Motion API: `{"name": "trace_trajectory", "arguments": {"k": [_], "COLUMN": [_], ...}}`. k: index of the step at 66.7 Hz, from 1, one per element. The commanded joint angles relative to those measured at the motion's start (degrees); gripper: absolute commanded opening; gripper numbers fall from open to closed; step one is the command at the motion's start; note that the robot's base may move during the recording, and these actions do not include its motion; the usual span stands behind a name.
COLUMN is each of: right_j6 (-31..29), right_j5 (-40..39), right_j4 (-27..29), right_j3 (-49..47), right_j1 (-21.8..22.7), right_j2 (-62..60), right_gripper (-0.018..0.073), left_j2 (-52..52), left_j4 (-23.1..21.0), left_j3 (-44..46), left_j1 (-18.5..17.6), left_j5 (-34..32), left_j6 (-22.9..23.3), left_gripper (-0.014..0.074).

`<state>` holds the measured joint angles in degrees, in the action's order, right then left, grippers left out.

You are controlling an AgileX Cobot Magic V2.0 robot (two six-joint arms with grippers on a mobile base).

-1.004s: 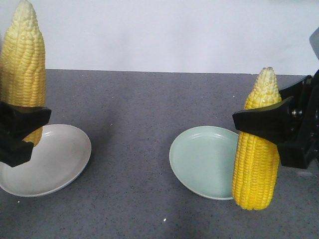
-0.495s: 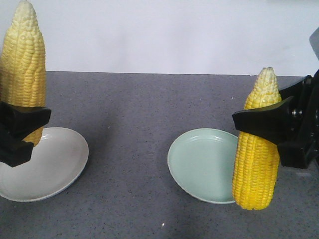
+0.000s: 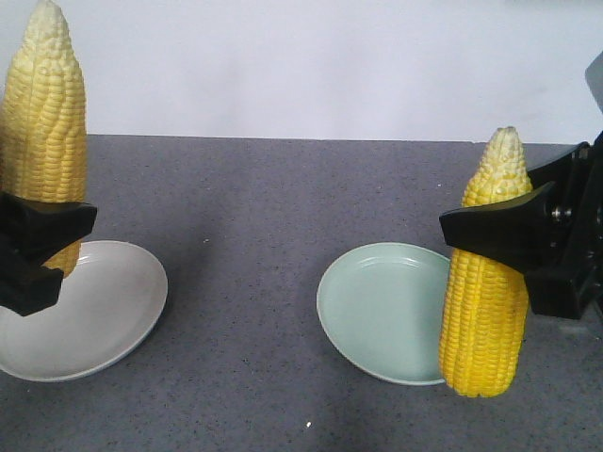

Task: Distribute corn equally
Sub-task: 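Tilt the right gripper's cob down over the green plate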

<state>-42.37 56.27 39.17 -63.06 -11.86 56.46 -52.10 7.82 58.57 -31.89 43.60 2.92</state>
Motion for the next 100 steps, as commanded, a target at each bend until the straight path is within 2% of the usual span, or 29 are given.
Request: {"name": "trace_trajectory", "arguments": {"k": [1,48,56,74,84,100], "right_j6": [-0.47,0.95,8.63,24.0,27.64,28.24], "right_j5": [-2.63,-2.79,-2.56,4.45,9.45,11.81], "right_j4": [2.35,2.82,2.43,-8.5,-11.83,-11.83], "right_j3": [-1.45,-1.45,-2.77,-13.96,-20.05,-26.9], "right_j1": [0.09,0.09,0.15,0.15,0.15,0.15], "right_j2": [-0.63,-0.57,0.82,12.59,20.79,32.53], "right_gripper": [0.0158,0.0158,0.016,0.0169,0.017,0.0172], "left_j2": [0.57,0.57,0.57,0.57,0.57,0.57], "left_j4": [0.22,0.22,0.22,0.22,0.22,0.22], "left_j3": [1.37,1.37,1.37,1.37,1.37,1.37], "left_j1": [-0.01,-0.01,-0.01,-0.01,-0.01,-0.01], "left_j5": [-3.65,-3.65,-3.65,-3.65,-3.65,-3.65], "left_j6": [0.24,0.24,0.24,0.24,0.24,0.24], "left_gripper": [0.0317,0.0317,0.0317,0.0317,0.0317,0.0317]}}
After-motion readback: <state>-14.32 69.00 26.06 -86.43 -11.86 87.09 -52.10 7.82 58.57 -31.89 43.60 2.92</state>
